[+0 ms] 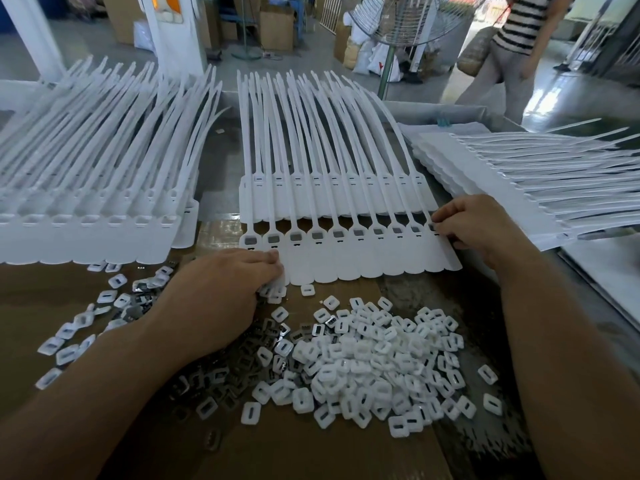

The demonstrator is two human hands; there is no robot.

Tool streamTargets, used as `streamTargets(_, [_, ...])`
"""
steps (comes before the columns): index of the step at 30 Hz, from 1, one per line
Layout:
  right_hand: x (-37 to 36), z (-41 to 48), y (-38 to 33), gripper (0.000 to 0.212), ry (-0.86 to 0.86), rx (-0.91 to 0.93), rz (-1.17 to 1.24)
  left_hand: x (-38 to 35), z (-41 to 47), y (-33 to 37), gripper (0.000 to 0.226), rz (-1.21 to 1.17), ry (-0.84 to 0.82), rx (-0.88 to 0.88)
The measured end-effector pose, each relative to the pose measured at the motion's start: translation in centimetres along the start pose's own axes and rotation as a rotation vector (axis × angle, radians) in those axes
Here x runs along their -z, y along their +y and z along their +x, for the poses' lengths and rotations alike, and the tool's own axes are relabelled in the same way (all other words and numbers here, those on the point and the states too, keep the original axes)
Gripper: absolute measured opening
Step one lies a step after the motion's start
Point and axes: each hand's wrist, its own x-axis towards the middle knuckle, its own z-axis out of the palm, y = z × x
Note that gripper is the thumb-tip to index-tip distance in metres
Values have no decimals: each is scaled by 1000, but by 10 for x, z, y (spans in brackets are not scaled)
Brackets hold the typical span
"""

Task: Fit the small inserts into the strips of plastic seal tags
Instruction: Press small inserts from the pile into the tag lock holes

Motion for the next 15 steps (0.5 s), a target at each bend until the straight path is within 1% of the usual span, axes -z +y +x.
streamTargets(5, [1,-3,-3,23,35,58,-65,2,-1,0,60,-17,9,-17])
streamTargets(7, [0,-3,-3,19,48,100,-131,2,-2,0,62,-24,16,-19])
streamTargets(10, [-1,-4,-4,10,36,139,-188,2,-3,1,72,-46,3,-25])
streamTargets(13, [0,-4,-4,19,19,150,-222,1,-4,3,71,-26,-14,-49])
streamTargets(15, [0,-4,-4,21,11,161,-242,0,-4,4,69,-34,10,-84])
